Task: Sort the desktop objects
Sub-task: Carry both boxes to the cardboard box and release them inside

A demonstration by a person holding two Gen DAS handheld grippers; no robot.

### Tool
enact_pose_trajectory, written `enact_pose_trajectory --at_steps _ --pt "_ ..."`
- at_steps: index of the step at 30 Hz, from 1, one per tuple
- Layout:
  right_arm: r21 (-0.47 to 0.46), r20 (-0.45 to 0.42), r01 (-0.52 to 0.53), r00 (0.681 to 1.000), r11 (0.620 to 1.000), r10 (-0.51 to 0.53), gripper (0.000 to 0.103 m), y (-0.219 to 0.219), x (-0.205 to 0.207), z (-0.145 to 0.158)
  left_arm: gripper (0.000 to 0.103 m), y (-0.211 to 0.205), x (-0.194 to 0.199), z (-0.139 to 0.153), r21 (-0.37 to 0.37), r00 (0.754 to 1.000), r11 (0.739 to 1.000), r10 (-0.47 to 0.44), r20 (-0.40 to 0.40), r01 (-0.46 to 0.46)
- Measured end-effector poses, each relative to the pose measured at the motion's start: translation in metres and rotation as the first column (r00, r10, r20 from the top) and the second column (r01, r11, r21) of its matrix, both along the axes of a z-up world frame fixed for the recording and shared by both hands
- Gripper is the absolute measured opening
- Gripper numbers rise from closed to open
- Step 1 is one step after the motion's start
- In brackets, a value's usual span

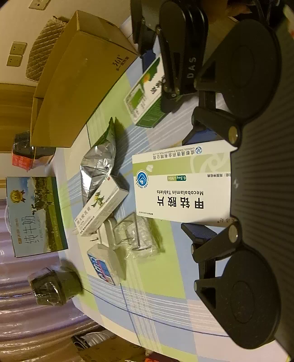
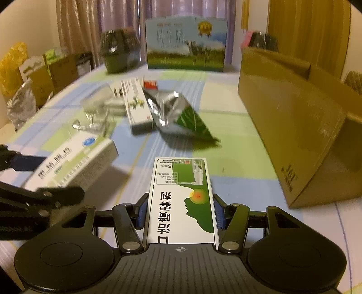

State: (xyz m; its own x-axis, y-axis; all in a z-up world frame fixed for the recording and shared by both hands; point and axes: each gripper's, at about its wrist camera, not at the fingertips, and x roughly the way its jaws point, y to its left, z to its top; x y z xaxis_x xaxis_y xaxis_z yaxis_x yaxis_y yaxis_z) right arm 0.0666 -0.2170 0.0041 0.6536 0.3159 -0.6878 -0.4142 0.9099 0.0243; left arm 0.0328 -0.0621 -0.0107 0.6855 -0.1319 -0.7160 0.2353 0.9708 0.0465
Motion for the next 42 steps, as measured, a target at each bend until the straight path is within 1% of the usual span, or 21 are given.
enact_pose_trajectory --at_steps 4,6,10,14,16,18,20,25,28,32,35,39,42 --pt "0.029 0.056 0.009 0.998 1.000 -0.011 0.053 -0.005 -0.004 0.021 0.067 -0.004 -0.001 0.009 0.006 1.000 1.000 -0.004 0.014 0.004" --pt "0.054 0.068 0.022 0.997 0.998 -0.026 0.053 -0.009 -0.003 0.034 0.067 -0.008 0.000 0.016 0.006 1.000 1.000 -0.009 0.021 0.009" --pt "0.088 0.109 0.043 0.993 0.995 -0.053 0.053 -0.024 0.002 0.066 0.067 -0.022 0.006 0.038 -0.011 0.999 1.000 -0.019 0.051 0.019" --pt "0.098 0.163 0.077 0.982 0.992 -0.093 0.053 -0.051 0.018 0.106 0.067 -0.051 0.021 0.072 -0.015 0.992 0.998 -0.058 0.110 0.060" --pt "0.089 0.199 0.096 0.974 0.991 -0.113 0.053 -0.067 0.030 0.126 0.067 -0.071 0.029 0.087 -0.021 0.987 0.996 -0.085 0.138 0.088" --pt "0.085 0.220 0.121 0.966 0.989 -0.137 0.053 -0.088 0.044 0.141 0.067 -0.094 0.039 0.103 -0.025 0.980 0.993 -0.107 0.167 0.113" --pt "0.074 0.236 0.144 0.959 0.987 -0.158 0.053 -0.107 0.057 0.149 0.067 -0.116 0.050 0.114 -0.043 0.975 0.990 -0.121 0.185 0.131" --pt "0.052 0.225 0.192 0.954 0.980 -0.199 0.053 -0.154 0.087 0.147 0.067 -0.166 0.083 0.121 -0.082 0.971 0.982 -0.156 0.180 0.173" --pt "0.062 0.197 0.211 0.956 0.975 -0.220 0.053 -0.177 0.105 0.140 0.067 -0.195 0.109 0.116 -0.107 0.972 0.976 -0.173 0.160 0.191" --pt "0.067 0.176 0.233 0.954 0.970 -0.241 0.053 -0.194 0.122 0.130 0.067 -0.226 0.134 0.107 -0.135 0.970 0.967 -0.197 0.140 0.216" --pt "0.084 0.156 0.252 0.952 0.964 -0.263 0.053 -0.209 0.132 0.124 0.067 -0.239 0.147 0.098 -0.142 0.970 0.965 -0.204 0.131 0.222" --pt "0.079 0.148 0.257 0.952 0.963 -0.267 0.053 -0.216 0.143 0.115 0.067 -0.242 0.159 0.086 -0.162 0.972 0.961 -0.208 0.107 0.224" --pt "0.088 0.138 0.259 0.953 0.962 -0.269 0.053 -0.219 0.146 0.111 0.067 -0.239 0.158 0.083 -0.140 0.972 0.966 -0.200 0.121 0.217"
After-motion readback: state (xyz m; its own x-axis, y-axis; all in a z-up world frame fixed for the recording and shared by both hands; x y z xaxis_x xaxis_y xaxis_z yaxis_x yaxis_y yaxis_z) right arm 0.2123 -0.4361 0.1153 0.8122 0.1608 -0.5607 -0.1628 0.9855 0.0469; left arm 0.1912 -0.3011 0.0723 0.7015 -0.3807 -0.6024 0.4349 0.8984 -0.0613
